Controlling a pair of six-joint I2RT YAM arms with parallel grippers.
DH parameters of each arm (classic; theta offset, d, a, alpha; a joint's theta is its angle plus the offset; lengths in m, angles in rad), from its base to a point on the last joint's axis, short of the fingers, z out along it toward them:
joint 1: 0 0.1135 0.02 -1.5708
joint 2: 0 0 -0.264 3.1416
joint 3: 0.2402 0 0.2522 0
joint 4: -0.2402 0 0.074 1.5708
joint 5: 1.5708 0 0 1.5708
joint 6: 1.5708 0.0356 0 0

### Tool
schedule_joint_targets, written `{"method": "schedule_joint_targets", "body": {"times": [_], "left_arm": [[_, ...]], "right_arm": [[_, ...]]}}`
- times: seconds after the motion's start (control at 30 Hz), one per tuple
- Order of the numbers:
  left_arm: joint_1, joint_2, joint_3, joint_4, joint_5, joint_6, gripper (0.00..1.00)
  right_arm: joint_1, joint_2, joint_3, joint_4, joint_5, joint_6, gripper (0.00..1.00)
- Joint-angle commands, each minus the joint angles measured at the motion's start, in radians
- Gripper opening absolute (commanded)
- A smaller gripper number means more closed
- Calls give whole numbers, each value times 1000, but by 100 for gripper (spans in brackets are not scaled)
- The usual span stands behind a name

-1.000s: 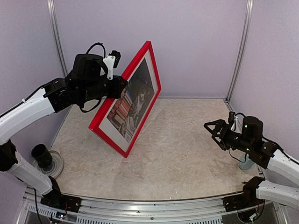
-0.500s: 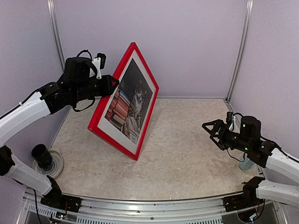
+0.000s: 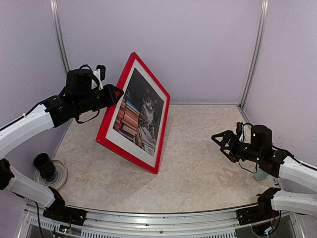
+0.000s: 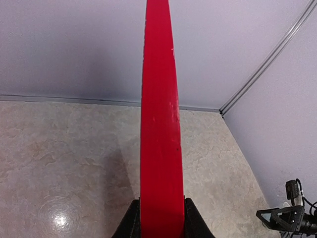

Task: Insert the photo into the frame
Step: Place the photo frame at the center of the board.

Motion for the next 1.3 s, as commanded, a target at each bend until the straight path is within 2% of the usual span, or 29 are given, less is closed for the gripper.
{"method": "schedule_joint_targets", "body": {"times": [0.0, 0.53, 1.27], "left_arm": [[14, -27, -32, 126, 50, -12, 0], [103, -48, -213, 266, 183, -189, 0], [105, 0, -333, 347, 196, -335, 0]], "right_arm": [[7, 20, -15, 38, -23, -3, 99], [7, 37, -21, 47, -31, 0, 99], [8, 63, -32, 52, -24, 10, 99]]}}
